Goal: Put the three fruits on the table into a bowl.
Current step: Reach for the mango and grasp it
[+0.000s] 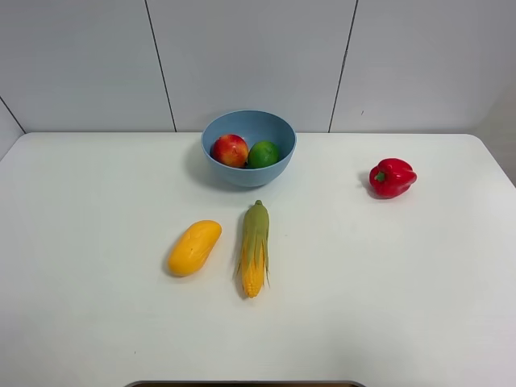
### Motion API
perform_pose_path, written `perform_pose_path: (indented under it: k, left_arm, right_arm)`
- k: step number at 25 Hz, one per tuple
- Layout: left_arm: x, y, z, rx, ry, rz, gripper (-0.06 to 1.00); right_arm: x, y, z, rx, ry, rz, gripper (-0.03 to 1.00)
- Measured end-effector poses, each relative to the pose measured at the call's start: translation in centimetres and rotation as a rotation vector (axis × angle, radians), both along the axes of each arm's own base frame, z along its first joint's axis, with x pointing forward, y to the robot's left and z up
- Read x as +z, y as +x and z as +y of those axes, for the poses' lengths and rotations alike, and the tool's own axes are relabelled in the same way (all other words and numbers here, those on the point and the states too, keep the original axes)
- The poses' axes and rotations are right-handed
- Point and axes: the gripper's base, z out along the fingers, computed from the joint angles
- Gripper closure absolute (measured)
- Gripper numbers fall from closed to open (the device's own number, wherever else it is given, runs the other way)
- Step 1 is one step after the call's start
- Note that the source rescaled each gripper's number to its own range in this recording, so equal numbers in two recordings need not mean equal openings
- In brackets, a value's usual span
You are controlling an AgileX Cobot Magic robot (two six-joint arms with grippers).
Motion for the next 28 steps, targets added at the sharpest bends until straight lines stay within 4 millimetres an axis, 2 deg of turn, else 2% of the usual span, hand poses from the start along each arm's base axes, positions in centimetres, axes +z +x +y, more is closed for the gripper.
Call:
perform_pose_path:
  k: [6,10,19,25,28]
  left_arm:
    - [0.0,0.0,0.0,-0.001,0.002,0.0,-0.05]
    - [0.0,0.0,0.0,-0.001,0.002,0.0,-0.05]
    - [0.0,0.0,0.0,-0.001,0.001,0.0,-0.05]
    - [0.0,0.0,0.0,-0.001,0.001,0.0,-0.05]
    - [0.0,0.0,0.0,-0.001,0.001,0.0,-0.05]
  right_arm:
    - [-4.4,1.9,0.5,0.032,0.017,0.102,0.8]
    - [-6.4,3.2,0.7,0.04,0.013,0.139,0.94]
    - [-8.8,5.5,1.3,0.076,0.026,0.15,0.97]
    - [-8.9,5.6,1.3,0.076,0.029,0.155,0.97]
    - [-9.8,5.8,1.4,0.078,0.034,0.214,0.97]
